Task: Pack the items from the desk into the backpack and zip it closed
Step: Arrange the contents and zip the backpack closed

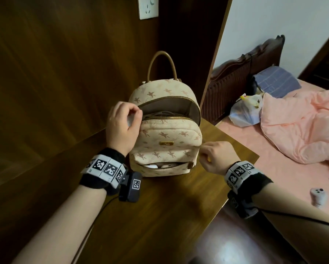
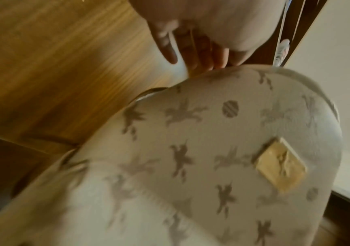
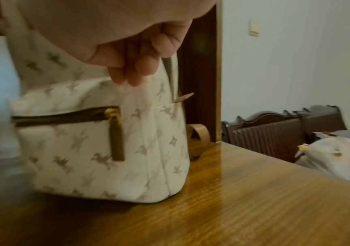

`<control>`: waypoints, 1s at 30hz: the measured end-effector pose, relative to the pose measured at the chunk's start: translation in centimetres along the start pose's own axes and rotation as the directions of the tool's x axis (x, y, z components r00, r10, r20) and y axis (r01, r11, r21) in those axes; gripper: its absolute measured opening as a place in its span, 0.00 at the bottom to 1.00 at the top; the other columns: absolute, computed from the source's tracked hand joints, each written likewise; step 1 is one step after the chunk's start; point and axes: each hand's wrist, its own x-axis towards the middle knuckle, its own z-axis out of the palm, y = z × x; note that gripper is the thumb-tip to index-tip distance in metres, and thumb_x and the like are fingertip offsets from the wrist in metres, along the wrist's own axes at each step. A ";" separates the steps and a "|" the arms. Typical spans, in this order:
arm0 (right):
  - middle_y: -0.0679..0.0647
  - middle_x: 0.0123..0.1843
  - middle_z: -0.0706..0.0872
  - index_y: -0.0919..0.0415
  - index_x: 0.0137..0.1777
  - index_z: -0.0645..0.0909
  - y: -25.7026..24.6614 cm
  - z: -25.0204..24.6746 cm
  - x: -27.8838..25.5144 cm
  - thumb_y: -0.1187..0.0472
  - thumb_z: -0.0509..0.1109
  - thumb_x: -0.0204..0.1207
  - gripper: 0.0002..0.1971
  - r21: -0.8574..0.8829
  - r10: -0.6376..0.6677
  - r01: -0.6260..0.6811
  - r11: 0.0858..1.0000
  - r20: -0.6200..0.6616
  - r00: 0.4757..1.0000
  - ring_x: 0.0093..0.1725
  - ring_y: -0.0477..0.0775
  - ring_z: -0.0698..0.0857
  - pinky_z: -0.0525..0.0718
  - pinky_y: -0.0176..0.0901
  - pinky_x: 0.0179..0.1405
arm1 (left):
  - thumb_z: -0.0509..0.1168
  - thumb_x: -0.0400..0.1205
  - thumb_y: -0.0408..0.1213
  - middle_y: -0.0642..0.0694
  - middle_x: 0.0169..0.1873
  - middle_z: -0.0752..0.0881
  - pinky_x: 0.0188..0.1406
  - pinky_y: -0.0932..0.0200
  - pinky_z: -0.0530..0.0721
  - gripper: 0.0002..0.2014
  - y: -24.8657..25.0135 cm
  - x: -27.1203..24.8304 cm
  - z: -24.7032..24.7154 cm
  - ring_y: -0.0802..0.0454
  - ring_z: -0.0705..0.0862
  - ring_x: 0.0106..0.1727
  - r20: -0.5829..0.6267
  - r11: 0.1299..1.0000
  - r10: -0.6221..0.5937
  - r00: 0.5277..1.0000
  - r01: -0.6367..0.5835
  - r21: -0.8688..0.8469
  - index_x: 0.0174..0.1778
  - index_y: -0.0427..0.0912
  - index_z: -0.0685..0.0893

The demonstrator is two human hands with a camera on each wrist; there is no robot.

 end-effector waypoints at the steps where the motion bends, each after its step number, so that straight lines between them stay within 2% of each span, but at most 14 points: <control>1: 0.49 0.23 0.77 0.57 0.25 0.76 0.7 -0.5 0.1 0.57 0.57 0.61 0.09 0.003 0.059 -0.059 0.998 -0.011 0.998 0.20 0.55 0.75 0.70 0.36 0.19 | 0.57 0.81 0.44 0.50 0.44 0.80 0.48 0.61 0.74 0.14 0.2 0.5 0.3 0.54 0.78 0.48 0.049 0.999 -0.017 0.999 0.020 -0.050 0.45 0.38 0.82; 3: 0.48 0.23 0.77 0.55 0.26 0.76 1.8 -1.7 0.4 0.54 0.56 0.62 0.10 0.011 0.146 -0.146 0.989 -0.059 0.987 0.21 0.53 0.76 0.66 0.32 0.20 | 0.59 0.81 0.42 0.53 0.46 0.79 0.49 0.58 0.77 0.11 0.4 1.2 1.0 0.55 0.78 0.49 0.146 0.988 -0.054 0.988 0.074 -0.138 0.46 0.40 0.84; 5: 0.45 0.25 0.74 0.54 0.28 0.76 2.3 -3.1 1.1 0.52 0.57 0.63 0.10 0.018 0.182 -0.181 0.983 -0.124 0.975 0.22 0.49 0.74 0.60 0.28 0.21 | 0.60 0.81 0.43 0.57 0.46 0.79 0.50 0.61 0.76 0.09 0.3 1.5 1.4 0.59 0.78 0.50 0.239 0.971 -0.086 0.967 0.135 -0.200 0.46 0.45 0.85; 8: 0.45 0.27 0.77 0.55 0.32 0.81 1.9 -4.4 2.5 0.51 0.63 0.71 0.12 0.007 0.177 -0.179 0.984 -0.179 0.968 0.25 0.46 0.73 0.58 0.27 0.23 | 0.58 0.75 0.55 0.63 0.50 0.78 0.56 0.69 0.73 0.15 0.1 1.5 1.2 0.60 0.76 0.58 0.370 0.949 -0.092 0.924 0.193 -0.247 0.48 0.52 0.83; 10: 0.45 0.28 0.78 0.55 0.34 0.82 1.3 -4.1 3.6 0.47 0.62 0.74 0.15 0.071 0.143 -0.132 0.989 -0.179 0.973 0.26 0.45 0.74 0.62 0.31 0.22 | 0.58 0.70 0.61 0.60 0.55 0.77 0.59 0.70 0.73 0.18 0.0 1.0 1.0 0.60 0.73 0.63 0.490 0.924 -0.142 0.860 0.293 -0.247 0.48 0.56 0.82; 13: 0.46 0.33 0.82 0.56 0.38 0.85 0.8 -2.7 5.0 0.42 0.55 0.69 0.22 0.273 0.159 -0.119 0.955 -0.127 0.979 0.33 0.48 0.80 0.74 0.38 0.31 | 0.57 0.61 0.69 0.57 0.66 0.71 0.68 0.60 0.64 0.27 -0.2 -0.1 0.6 0.56 0.63 0.73 0.649 0.903 -0.282 0.707 0.423 -0.069 0.52 0.61 0.79; 14: 0.47 0.36 0.84 0.55 0.41 0.85 0.8 -2.3 5.3 0.41 0.56 0.67 0.22 0.321 0.167 -0.125 0.939 -0.106 0.980 0.35 0.48 0.82 0.76 0.39 0.34 | 0.56 0.59 0.71 0.57 0.70 0.68 0.67 0.60 0.63 0.30 -0.2 -0.5 0.5 0.56 0.59 0.75 0.672 0.904 -0.307 0.674 0.427 -0.016 0.54 0.61 0.77; 16: 0.47 0.42 0.85 0.54 0.47 0.86 1.0 -1.7 5.6 0.41 0.57 0.65 0.23 0.409 0.179 -0.135 0.902 -0.070 0.981 0.41 0.46 0.82 0.79 0.39 0.40 | 0.56 0.58 0.71 0.58 0.75 0.62 0.70 0.57 0.62 0.33 -0.1 -0.9 0.3 0.58 0.54 0.77 0.681 0.923 -0.307 0.665 0.381 0.044 0.57 0.60 0.76; 17: 0.46 0.44 0.84 0.54 0.50 0.85 1.1 -1.4 5.6 0.40 0.58 0.64 0.24 0.437 0.183 -0.141 0.888 -0.055 0.982 0.43 0.46 0.82 0.79 0.40 0.43 | 0.56 0.58 0.71 0.59 0.77 0.59 0.73 0.54 0.57 0.34 -0.1 -1.1 0.3 0.58 0.51 0.78 0.685 0.930 -0.301 0.664 0.364 0.055 0.57 0.60 0.75; 20: 0.47 0.49 0.83 0.56 0.54 0.85 0.9 -0.9 5.4 0.40 0.56 0.66 0.27 0.434 0.172 -0.137 0.890 -0.044 0.984 0.51 0.48 0.81 0.77 0.39 0.49 | 0.57 0.59 0.70 0.58 0.80 0.54 0.73 0.53 0.47 0.34 -0.1 -1.9 0.4 0.63 0.45 0.79 0.714 0.932 -0.280 0.642 0.361 0.040 0.59 0.59 0.75; 23: 0.51 0.63 0.83 0.56 0.59 0.85 0.6 -0.4 5.4 0.43 0.52 0.68 0.29 0.427 0.135 -0.111 0.897 -0.025 0.991 0.64 0.51 0.78 0.73 0.39 0.62 | 0.57 0.59 0.71 0.60 0.81 0.50 0.76 0.49 0.44 0.33 -0.1 -2.1 0.4 0.64 0.41 0.80 0.739 0.933 -0.282 0.612 0.353 0.064 0.60 0.61 0.72; 26: 0.52 0.72 0.78 0.55 0.68 0.80 -0.1 -0.6 5.9 0.42 0.49 0.74 0.31 0.425 0.002 -0.003 0.905 0.003 1.000 0.73 0.52 0.73 0.66 0.47 0.76 | 0.57 0.60 0.71 0.61 0.81 0.48 0.77 0.46 0.48 0.35 0.0 -1.9 0.3 0.61 0.43 0.81 0.767 0.922 -0.310 0.562 0.374 0.098 0.63 0.63 0.71; 28: 0.52 0.76 0.74 0.55 0.71 0.78 -1.0 -0.9 6.4 0.38 0.43 0.74 0.35 0.435 -0.062 0.018 0.900 0.088 0.994 0.77 0.51 0.68 0.58 0.42 0.78 | 0.56 0.60 0.72 0.61 0.82 0.48 0.78 0.46 0.53 0.35 0.1 -1.7 0.1 0.59 0.48 0.81 0.780 0.915 -0.328 0.533 0.385 0.122 0.63 0.65 0.70; 30: 0.49 0.78 0.71 0.52 0.71 0.77 -1.5 -1.3 6.7 0.34 0.38 0.71 0.40 0.447 -0.048 -0.038 0.894 0.179 0.983 0.79 0.49 0.64 0.55 0.40 0.78 | 0.55 0.61 0.74 0.59 0.82 0.50 0.77 0.46 0.56 0.36 0.2 -1.4 -0.1 0.57 0.53 0.81 0.784 0.908 -0.347 0.514 0.394 0.144 0.64 0.65 0.72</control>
